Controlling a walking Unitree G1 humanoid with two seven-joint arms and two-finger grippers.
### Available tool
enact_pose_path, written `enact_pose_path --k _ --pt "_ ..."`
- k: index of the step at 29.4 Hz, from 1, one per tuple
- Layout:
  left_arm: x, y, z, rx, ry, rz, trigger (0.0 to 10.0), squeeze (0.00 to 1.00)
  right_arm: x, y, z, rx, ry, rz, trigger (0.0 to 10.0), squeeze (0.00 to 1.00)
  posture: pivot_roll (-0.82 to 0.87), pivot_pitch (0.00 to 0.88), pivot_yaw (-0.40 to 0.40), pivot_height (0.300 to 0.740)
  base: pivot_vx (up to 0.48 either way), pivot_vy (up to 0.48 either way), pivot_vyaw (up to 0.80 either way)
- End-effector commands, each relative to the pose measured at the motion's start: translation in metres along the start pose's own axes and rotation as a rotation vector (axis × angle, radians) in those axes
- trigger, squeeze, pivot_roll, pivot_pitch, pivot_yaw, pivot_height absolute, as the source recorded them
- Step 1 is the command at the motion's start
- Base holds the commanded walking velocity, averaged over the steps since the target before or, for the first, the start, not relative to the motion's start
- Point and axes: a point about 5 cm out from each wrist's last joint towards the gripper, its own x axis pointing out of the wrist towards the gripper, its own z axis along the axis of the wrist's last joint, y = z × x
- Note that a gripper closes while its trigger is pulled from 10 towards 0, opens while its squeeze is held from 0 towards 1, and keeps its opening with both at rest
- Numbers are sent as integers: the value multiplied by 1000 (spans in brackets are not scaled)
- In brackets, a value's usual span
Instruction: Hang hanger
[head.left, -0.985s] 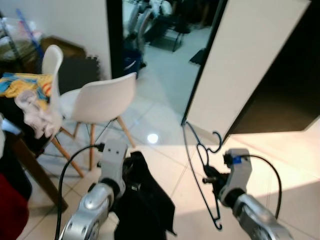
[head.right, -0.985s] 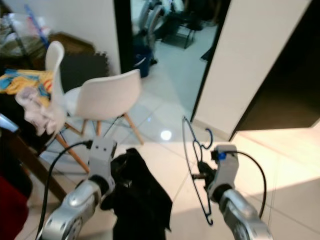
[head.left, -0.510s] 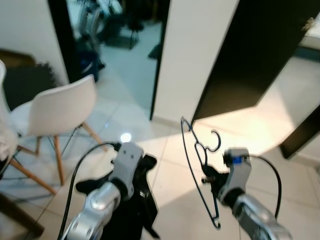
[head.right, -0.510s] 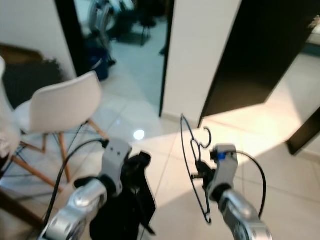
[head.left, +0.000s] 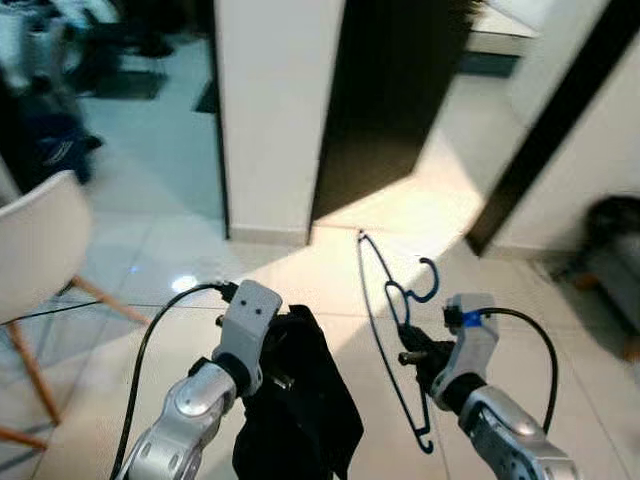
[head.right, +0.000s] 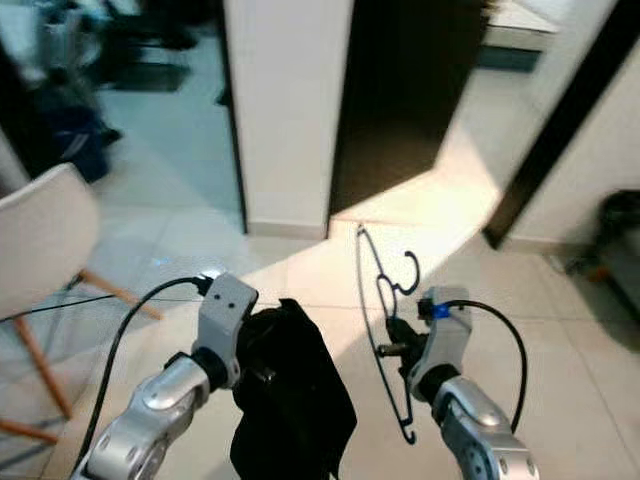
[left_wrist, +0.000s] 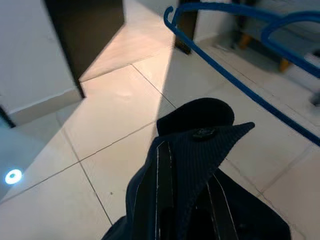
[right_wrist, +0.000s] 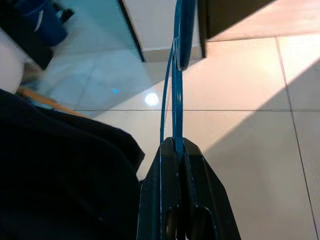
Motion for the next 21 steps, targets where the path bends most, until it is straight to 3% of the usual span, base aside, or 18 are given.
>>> enact_pose_path --k 1,6,13,14,16,17,21 --pt "3 -3 6 39 -38 -34 10000 0 -1 -1 0 8 2 6 10000 0 80 139 -76 740 0 0 -788" --pt "6 -2 14 110 -81 -46 10000 0 -1 0 0 6 7 19 10000 0 77 138 -76 740 0 0 -788" --pt "23 21 67 201 -274 18 10000 0 -4 -12 15 -81 9 87 10000 0 74 135 -74 740 0 0 -788" --pt "23 21 67 201 -274 18 10000 0 -4 -12 15 -81 9 87 10000 0 74 135 -74 740 0 0 -788" --pt "26 30 86 224 -340 31 10000 0 -7 -21 28 -121 -8 106 10000 0 71 131 -73 740 0 0 -788" --pt "26 30 86 224 -340 31 10000 0 -7 -21 28 -121 -8 106 10000 0 71 131 -73 740 0 0 -788" --pt "28 45 130 304 -506 39 10000 0 -21 -41 72 -219 -101 161 10000 0 65 124 -69 740 0 0 -788"
